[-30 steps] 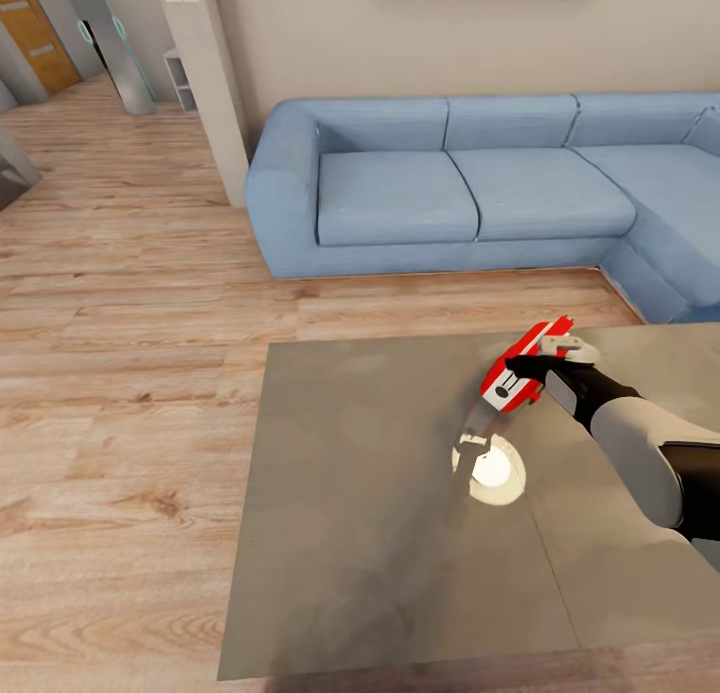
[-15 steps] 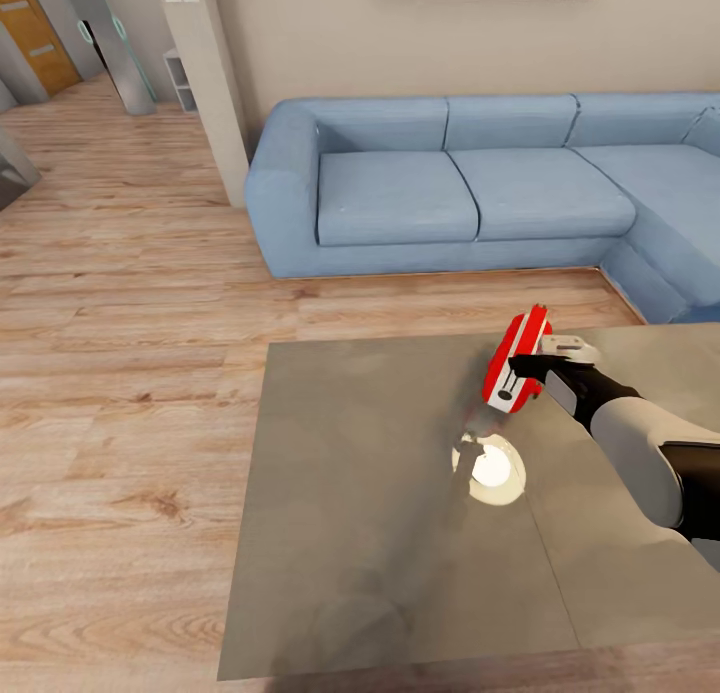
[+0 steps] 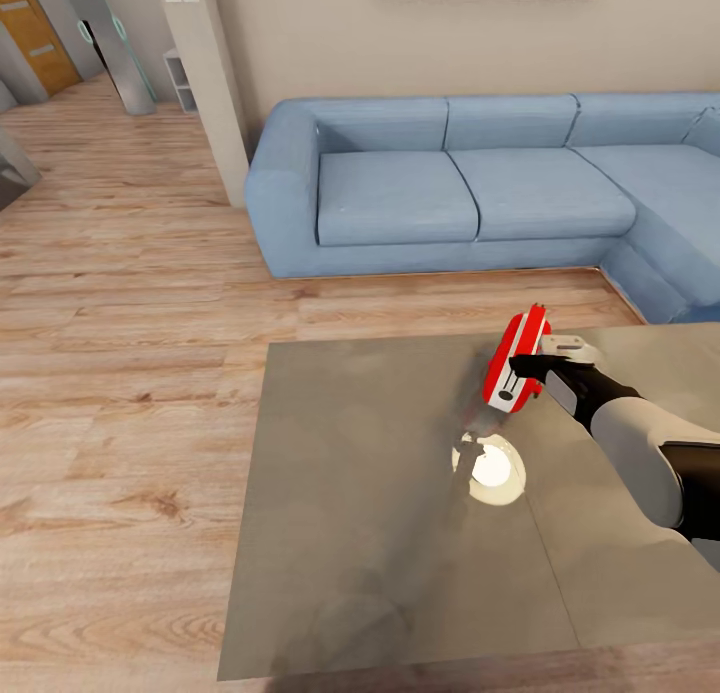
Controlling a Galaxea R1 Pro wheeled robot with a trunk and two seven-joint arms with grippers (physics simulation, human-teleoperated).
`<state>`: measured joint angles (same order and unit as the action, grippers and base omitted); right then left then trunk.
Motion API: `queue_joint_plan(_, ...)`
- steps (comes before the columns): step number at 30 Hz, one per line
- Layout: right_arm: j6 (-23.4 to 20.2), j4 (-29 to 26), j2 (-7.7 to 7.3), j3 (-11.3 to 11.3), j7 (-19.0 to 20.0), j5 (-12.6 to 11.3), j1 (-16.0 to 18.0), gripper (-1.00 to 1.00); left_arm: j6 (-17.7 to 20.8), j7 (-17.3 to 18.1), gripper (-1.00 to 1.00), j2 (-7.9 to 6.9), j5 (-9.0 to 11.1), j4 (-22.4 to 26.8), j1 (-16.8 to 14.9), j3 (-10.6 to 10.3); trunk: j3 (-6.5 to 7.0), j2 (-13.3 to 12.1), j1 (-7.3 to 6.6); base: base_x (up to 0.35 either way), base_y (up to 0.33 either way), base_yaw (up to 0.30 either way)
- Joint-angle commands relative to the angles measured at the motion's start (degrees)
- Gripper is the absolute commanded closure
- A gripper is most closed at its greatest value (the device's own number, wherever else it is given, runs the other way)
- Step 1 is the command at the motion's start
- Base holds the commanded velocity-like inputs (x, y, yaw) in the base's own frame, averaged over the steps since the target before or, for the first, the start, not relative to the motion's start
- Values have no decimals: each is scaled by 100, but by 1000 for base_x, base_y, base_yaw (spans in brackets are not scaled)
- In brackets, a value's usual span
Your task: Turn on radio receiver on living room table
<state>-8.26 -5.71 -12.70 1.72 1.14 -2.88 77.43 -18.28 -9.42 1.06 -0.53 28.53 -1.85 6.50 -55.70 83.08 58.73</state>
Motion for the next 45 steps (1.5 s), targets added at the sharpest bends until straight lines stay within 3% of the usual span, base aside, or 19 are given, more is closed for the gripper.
queue_joint_plan(1, 0, 0, 2, -5, 0, -2, 0, 100, -1, 3, -100, 0, 1, -2, 0, 0, 0, 0, 0, 0, 0, 0)
queue_joint_plan(13, 0, 0, 4, -5, 0, -2, 0, 100, 16, 10, -100, -1, 0, 0, 0, 1, 0, 0, 0, 0, 0, 0)
queue_joint_plan(45, -17, 0, 7, -5, 244, -11, 0, 100, 26, -34, -100, -9, -6, 12, 0, 1, 574, -1283, -703, 0, 0, 0)
